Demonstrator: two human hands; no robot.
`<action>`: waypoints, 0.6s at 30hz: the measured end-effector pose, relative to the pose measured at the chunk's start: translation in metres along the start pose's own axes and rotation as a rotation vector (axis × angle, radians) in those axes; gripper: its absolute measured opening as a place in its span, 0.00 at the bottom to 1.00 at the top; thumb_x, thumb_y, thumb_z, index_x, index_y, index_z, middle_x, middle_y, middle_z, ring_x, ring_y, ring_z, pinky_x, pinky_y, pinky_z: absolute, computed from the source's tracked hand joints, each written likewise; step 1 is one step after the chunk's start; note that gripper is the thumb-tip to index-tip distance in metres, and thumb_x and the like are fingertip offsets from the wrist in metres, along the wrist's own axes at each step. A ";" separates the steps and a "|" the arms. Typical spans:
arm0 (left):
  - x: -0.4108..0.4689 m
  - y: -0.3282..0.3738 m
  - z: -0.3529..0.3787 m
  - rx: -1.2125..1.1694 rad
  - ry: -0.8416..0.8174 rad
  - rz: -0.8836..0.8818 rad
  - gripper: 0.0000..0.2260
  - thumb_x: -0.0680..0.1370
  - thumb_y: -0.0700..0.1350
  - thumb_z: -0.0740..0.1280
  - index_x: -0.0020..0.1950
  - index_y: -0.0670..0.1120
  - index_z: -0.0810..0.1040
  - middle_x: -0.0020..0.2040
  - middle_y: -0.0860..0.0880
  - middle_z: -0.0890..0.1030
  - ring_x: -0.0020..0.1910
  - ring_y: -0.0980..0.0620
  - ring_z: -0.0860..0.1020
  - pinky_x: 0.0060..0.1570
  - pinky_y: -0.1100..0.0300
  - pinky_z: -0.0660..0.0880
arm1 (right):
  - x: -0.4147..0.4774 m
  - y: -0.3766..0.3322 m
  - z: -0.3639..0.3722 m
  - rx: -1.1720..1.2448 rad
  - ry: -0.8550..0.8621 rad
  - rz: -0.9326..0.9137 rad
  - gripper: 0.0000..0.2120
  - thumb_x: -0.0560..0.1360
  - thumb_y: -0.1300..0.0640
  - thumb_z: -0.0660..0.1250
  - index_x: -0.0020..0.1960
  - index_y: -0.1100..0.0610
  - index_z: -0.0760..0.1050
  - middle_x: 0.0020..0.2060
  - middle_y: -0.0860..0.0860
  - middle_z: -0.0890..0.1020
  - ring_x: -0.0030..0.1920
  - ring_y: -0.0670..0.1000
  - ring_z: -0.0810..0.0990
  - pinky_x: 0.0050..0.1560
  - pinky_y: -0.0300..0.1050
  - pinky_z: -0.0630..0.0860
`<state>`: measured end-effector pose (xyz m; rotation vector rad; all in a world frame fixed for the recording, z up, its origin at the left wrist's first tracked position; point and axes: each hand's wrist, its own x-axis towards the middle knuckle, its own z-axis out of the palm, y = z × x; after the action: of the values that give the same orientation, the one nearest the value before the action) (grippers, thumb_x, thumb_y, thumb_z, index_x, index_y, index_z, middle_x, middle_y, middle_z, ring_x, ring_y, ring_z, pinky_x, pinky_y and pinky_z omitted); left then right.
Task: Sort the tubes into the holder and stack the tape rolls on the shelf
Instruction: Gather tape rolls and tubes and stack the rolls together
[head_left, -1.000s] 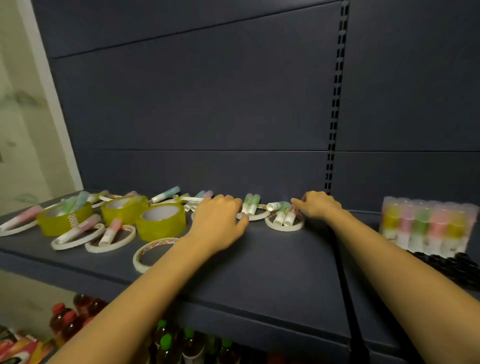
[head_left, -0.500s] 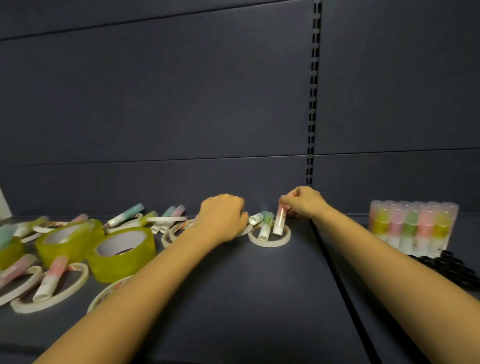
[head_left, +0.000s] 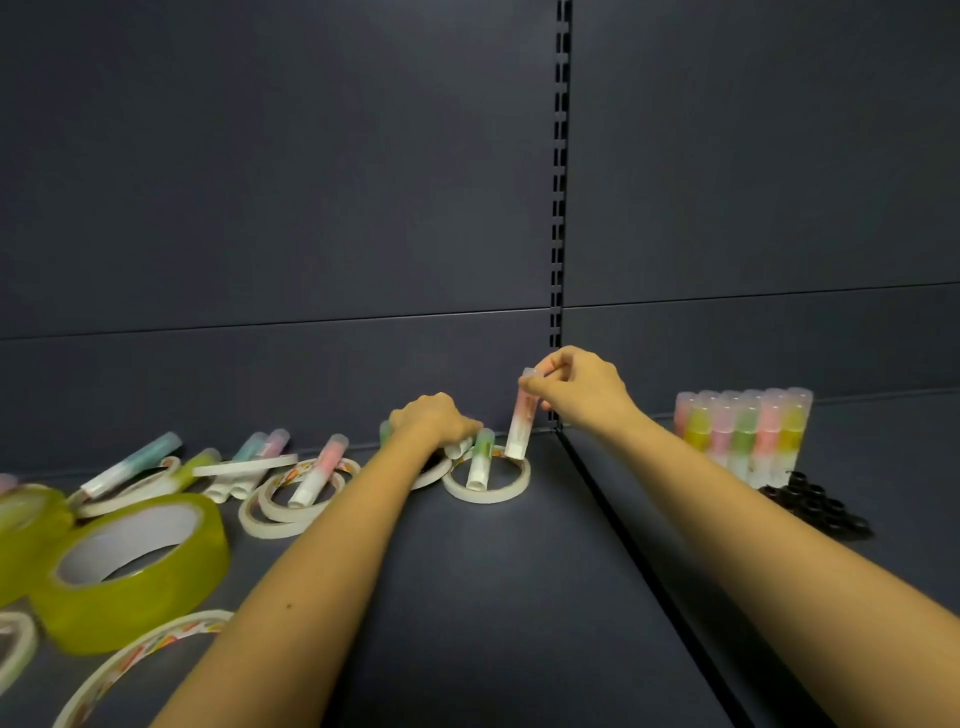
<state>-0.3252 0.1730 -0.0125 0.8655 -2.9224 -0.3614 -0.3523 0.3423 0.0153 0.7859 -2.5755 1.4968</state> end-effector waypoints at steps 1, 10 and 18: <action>0.001 0.000 -0.001 -0.020 -0.026 -0.002 0.17 0.75 0.61 0.62 0.46 0.47 0.71 0.45 0.48 0.74 0.51 0.46 0.75 0.50 0.55 0.65 | -0.002 0.000 -0.001 -0.004 0.006 0.005 0.08 0.73 0.47 0.68 0.45 0.51 0.74 0.44 0.51 0.83 0.49 0.53 0.81 0.56 0.56 0.77; -0.012 0.008 -0.010 -0.229 0.049 0.115 0.16 0.80 0.52 0.57 0.44 0.40 0.74 0.55 0.37 0.79 0.55 0.39 0.77 0.54 0.52 0.71 | -0.023 -0.007 -0.017 -0.033 0.114 -0.002 0.07 0.73 0.49 0.68 0.46 0.51 0.74 0.41 0.49 0.83 0.48 0.51 0.82 0.55 0.52 0.77; -0.052 0.017 -0.026 -0.664 0.105 0.337 0.16 0.82 0.48 0.54 0.35 0.48 0.63 0.36 0.44 0.68 0.37 0.49 0.65 0.40 0.56 0.65 | -0.048 -0.001 -0.059 0.018 0.171 -0.077 0.07 0.74 0.52 0.67 0.49 0.55 0.75 0.40 0.51 0.83 0.49 0.54 0.81 0.56 0.56 0.76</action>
<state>-0.2872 0.2095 0.0164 0.2806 -2.5007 -1.1150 -0.3219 0.4093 0.0330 0.7164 -2.3851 1.4965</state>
